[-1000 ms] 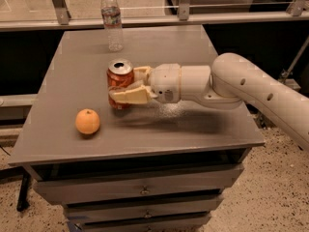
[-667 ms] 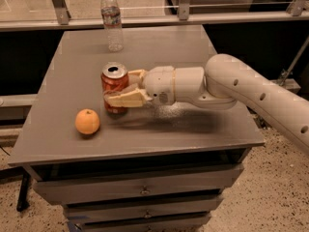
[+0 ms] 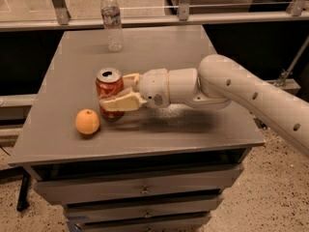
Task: Move coke can near orange
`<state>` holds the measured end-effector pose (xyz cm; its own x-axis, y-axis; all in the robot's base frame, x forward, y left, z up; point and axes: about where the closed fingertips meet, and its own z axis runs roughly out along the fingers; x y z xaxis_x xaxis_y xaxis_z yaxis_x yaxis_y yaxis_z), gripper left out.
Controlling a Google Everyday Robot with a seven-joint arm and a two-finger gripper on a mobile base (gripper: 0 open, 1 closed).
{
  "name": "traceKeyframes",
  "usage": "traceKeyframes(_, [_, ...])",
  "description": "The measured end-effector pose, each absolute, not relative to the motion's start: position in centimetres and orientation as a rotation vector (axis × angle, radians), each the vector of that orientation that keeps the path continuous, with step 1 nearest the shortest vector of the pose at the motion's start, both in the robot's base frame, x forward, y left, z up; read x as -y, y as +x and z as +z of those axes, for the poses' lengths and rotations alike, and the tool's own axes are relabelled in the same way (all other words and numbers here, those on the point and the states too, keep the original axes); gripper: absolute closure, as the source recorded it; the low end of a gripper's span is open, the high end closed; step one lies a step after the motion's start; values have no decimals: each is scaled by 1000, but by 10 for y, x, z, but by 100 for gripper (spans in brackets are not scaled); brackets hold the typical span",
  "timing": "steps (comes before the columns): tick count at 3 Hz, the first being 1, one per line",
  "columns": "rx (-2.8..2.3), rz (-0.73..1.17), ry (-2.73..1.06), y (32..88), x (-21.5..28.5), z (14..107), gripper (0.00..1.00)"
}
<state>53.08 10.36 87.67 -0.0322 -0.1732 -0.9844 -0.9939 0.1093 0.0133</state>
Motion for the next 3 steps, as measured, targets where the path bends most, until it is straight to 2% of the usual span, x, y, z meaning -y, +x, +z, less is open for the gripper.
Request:
traceKeyframes(2, [-1411,1077,-1271,529,-106,874,13])
traceKeyframes(3, [-1413,1091,-1283,527,-106,873,0])
